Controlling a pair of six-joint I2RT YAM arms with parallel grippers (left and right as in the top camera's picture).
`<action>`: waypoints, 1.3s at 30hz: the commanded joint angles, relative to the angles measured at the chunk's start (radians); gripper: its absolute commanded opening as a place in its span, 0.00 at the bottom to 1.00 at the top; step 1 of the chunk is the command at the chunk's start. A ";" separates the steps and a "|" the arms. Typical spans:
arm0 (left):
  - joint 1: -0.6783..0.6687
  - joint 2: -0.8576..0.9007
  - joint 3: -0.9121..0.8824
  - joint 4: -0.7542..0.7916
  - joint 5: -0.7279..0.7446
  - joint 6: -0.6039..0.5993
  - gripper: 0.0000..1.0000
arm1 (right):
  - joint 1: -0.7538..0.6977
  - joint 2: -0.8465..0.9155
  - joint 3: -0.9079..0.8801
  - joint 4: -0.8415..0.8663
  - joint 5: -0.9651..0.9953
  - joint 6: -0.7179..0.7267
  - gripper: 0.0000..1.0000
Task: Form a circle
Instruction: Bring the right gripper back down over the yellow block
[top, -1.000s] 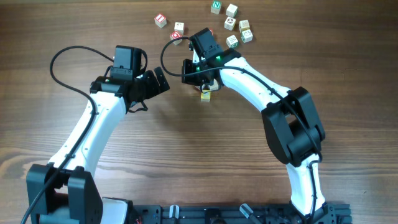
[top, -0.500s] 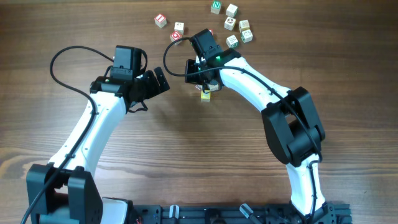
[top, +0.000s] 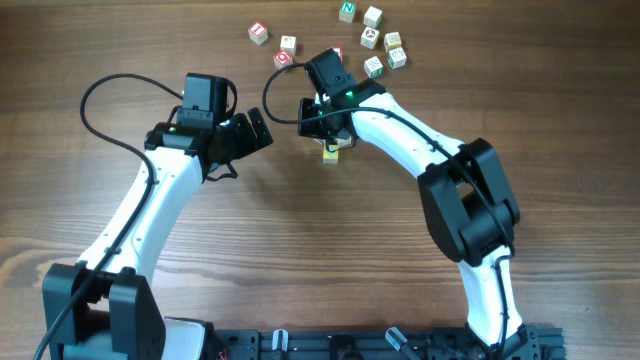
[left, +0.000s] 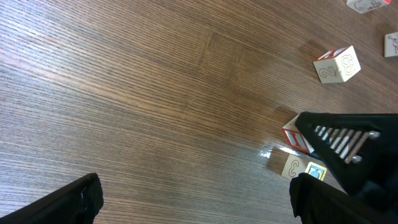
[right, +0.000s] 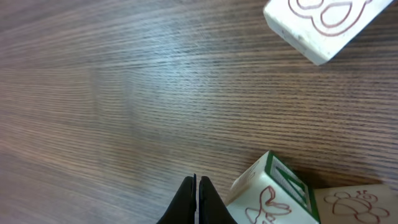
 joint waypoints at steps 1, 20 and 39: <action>0.003 -0.001 -0.001 0.000 -0.010 0.019 1.00 | 0.008 0.028 0.007 0.003 0.023 0.002 0.05; 0.003 -0.001 -0.001 0.000 -0.010 0.019 1.00 | 0.008 0.038 0.007 0.006 0.017 0.004 0.05; 0.003 -0.001 -0.001 0.000 -0.010 0.019 1.00 | 0.008 0.027 0.010 0.015 -0.029 -0.003 0.05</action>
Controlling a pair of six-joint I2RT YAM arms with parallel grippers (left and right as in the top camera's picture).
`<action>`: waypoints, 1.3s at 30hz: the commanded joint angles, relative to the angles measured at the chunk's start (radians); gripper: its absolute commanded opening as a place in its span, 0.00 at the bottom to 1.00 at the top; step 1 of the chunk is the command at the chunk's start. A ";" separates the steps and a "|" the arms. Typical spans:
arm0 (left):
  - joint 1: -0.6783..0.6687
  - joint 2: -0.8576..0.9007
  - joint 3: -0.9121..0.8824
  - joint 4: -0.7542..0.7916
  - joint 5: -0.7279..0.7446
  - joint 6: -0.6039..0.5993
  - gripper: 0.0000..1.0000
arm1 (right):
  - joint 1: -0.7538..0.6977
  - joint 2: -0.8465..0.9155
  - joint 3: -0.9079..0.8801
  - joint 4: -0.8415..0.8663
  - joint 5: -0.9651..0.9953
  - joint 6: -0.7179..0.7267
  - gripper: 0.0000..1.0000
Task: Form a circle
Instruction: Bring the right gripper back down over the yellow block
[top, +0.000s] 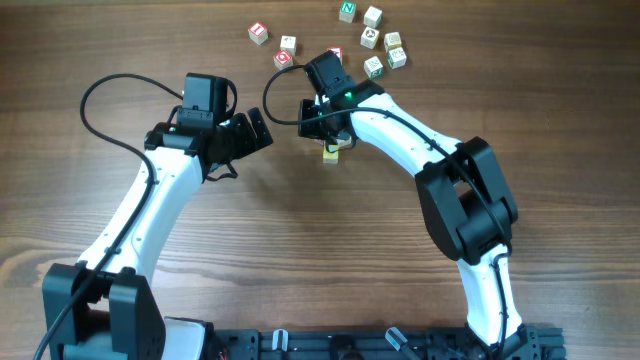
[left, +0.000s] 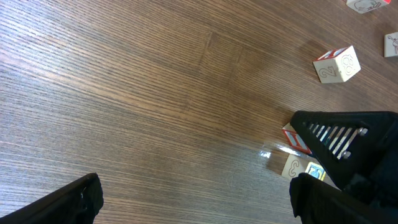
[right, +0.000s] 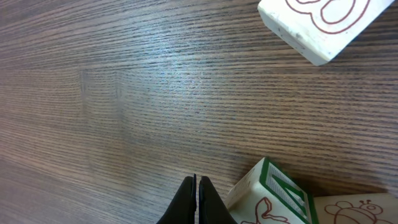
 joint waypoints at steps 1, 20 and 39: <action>0.003 -0.001 -0.001 0.000 -0.010 0.019 1.00 | 0.008 0.011 0.010 0.007 -0.034 -0.006 0.05; 0.003 -0.001 -0.001 0.000 -0.010 0.019 1.00 | 0.057 -0.267 -0.084 -0.350 0.170 0.076 0.04; 0.003 -0.001 -0.001 0.000 -0.010 0.019 1.00 | 0.087 -0.264 -0.470 0.092 0.194 0.132 0.05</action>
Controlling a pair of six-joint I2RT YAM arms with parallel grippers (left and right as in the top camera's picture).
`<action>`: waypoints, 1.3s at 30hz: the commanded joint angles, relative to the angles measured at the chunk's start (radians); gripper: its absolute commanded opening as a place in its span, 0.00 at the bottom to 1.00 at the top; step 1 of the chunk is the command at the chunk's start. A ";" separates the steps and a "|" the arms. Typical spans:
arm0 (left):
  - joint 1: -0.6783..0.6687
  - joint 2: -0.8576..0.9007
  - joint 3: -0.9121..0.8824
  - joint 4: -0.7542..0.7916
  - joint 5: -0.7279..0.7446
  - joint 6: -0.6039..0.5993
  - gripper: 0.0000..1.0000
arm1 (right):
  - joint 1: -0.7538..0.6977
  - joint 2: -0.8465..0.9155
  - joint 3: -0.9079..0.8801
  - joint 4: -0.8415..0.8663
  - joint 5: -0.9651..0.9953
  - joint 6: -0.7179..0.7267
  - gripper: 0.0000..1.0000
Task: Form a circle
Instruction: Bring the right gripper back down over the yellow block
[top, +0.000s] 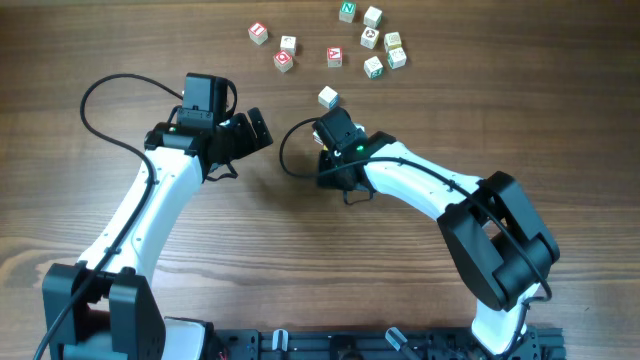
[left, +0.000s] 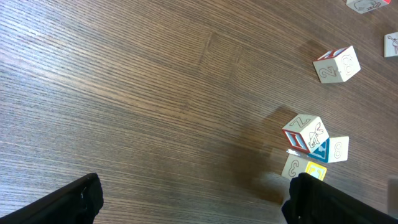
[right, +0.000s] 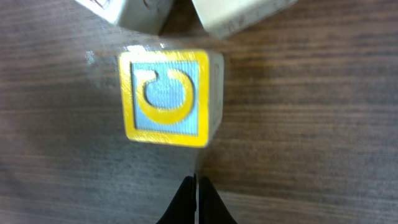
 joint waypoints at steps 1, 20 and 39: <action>0.003 -0.001 -0.001 0.000 -0.010 0.019 1.00 | 0.004 0.011 -0.006 0.023 0.058 0.012 0.05; 0.003 -0.001 -0.001 0.000 -0.010 0.019 1.00 | 0.003 0.031 -0.006 0.092 0.078 -0.011 0.05; 0.003 -0.001 -0.001 0.000 -0.010 0.019 1.00 | 0.032 -0.053 0.002 0.214 0.053 -0.038 0.04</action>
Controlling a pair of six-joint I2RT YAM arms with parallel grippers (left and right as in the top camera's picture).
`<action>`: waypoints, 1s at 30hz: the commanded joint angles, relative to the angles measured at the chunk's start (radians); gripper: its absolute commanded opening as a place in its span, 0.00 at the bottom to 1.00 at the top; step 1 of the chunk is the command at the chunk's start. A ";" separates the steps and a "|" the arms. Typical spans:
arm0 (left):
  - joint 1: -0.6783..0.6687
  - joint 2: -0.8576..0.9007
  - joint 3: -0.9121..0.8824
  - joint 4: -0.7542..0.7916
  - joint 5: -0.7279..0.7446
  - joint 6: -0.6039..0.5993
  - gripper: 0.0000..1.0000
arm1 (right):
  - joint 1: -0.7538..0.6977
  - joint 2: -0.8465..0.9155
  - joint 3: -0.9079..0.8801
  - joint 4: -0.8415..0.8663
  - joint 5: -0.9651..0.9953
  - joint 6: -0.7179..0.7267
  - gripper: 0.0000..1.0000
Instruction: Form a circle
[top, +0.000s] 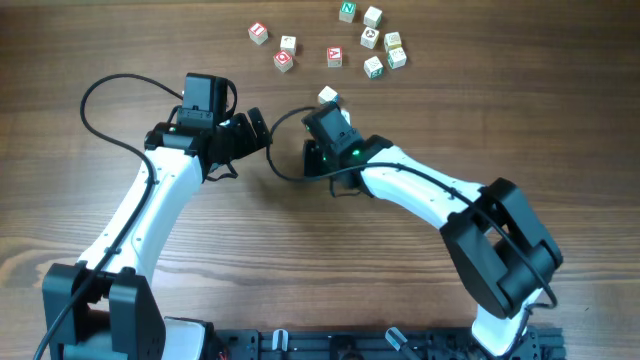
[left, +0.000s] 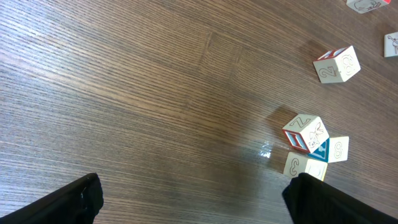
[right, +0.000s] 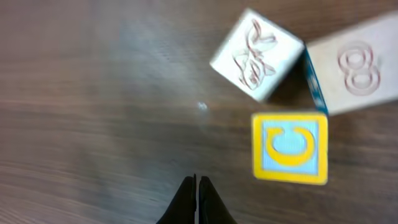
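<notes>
Several letter blocks lie scattered at the table's far edge. One white block sits apart, nearer me; it is the red-edged block marked 2. A cluster of three touches: a yellow-framed C block, an animal-picture block and a block marked 8. My right arm hides this cluster in the overhead view. My right gripper is shut and empty, low over the wood left of the C block. My left gripper is open and empty, left of the cluster.
The left arm's wrist and gripper hover close to the right arm's wrist. Bare wood fills the near half of the table.
My right gripper, still shut, has moved from right behind the C block to a spot left of it. The three-block cluster and the left arm have not shifted.
At first my shut right gripper reached in from the far side, over the cluster, covering the block marked 2. It stayed there. Then the arm was on the near side with its tips against the C block. Now the tips are left of the cluster.
</notes>
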 joint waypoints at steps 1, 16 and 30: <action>0.003 -0.001 -0.001 0.000 -0.010 0.019 1.00 | -0.005 -0.021 0.002 0.034 0.063 -0.023 0.05; 0.003 -0.001 -0.001 0.000 -0.010 0.019 1.00 | -0.034 0.022 0.002 0.076 0.094 -0.074 0.05; 0.003 -0.001 -0.001 0.000 -0.010 0.019 1.00 | -0.039 -0.060 0.002 -0.052 0.249 -0.010 0.05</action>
